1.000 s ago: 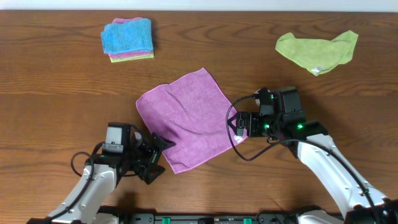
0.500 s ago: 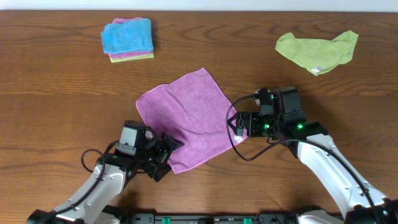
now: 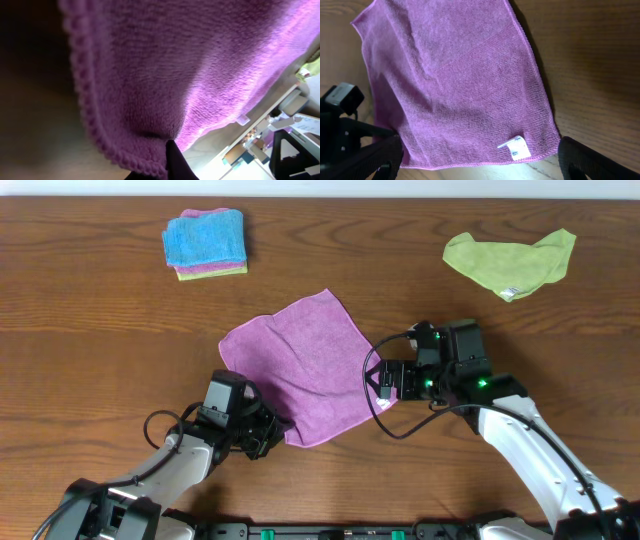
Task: Fold the cloth
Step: 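Grasp the lower left corner with the left gripper, then grasp the lower right corner with the right gripper and fold both corners upward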
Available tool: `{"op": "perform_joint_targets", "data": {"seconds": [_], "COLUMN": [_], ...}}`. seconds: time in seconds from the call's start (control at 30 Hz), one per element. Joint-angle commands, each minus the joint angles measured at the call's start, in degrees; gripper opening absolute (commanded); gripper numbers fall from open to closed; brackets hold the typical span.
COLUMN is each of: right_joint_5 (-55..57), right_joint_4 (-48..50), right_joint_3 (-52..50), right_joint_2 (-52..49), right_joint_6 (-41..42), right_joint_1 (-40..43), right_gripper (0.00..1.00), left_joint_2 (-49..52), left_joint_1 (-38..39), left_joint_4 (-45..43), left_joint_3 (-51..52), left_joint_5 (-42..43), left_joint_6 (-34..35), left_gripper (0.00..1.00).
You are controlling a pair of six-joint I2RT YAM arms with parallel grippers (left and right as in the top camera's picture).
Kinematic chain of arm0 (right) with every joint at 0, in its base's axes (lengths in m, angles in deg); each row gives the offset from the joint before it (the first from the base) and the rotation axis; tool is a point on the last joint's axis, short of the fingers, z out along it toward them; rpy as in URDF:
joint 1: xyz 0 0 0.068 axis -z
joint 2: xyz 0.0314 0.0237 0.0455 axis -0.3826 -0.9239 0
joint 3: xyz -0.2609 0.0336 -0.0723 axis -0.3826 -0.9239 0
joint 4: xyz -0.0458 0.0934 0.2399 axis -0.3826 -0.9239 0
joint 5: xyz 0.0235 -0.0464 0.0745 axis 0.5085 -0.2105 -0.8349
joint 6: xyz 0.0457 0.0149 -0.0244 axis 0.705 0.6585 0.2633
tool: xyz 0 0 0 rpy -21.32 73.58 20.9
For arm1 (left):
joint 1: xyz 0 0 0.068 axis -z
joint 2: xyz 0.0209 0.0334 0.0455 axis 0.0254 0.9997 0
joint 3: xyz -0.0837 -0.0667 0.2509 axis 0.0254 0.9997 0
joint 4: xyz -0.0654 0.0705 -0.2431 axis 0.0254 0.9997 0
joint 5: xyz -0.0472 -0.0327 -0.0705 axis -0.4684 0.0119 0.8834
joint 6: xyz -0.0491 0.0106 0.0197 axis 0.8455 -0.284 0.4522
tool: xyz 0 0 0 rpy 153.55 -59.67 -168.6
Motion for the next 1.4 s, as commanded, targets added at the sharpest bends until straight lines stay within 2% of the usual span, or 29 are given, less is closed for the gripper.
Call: {"op": "perform_joint_targets", "data": {"seconds": [0.0, 0.33, 0.47, 0.7, 1.17, 1.27, 1.37], "right_joint_5": [1.99, 3.37, 1.64, -1.07, -2.01, -1.77, -1.51], "right_joint_4": [-0.02, 3.23, 5.25, 4.7, 3.19, 4.09, 5.01], "right_joint_3": [-0.39, -0.39, -0.39, -0.39, -0.68, -0.68, -0.68], "right_joint_2": [-0.57, -11.56, -14.71, -15.19, -15.72, -17.03, -18.67], "right_joint_6": [0.76, 0.13, 0.17, 2.1, 3.61, 3.63, 3.8], "right_joint_1": [0.61, 0.59, 0.59, 0.48, -3.21, -3.39, -3.39], "right_gripper": [0.99, 0.99, 0.94, 0.88, 0.82, 0.76, 0.6], "left_joint_2": [0.26, 0.26, 0.26, 0.26, 0.26, 0.26, 0.26], "left_joint_1": [-0.13, -4.07, -5.11, -7.15, -8.35, -8.35, -8.37], "left_joint_4": [-0.2, -0.07, 0.02, 0.0, -0.2, -0.2, -0.22], "left_joint_3": [0.33, 0.15, 0.15, 0.13, 0.11, 0.11, 0.11], "left_joint_5": [0.61, 6.16, 7.39, 8.22, 9.01, 9.33, 9.49], "left_joint_6": [-2.16, -6.78, -7.41, -7.65, -8.04, -8.07, -8.07], "left_gripper": [0.06, 0.06, 0.06, 0.06, 0.06, 0.06, 0.06]}}
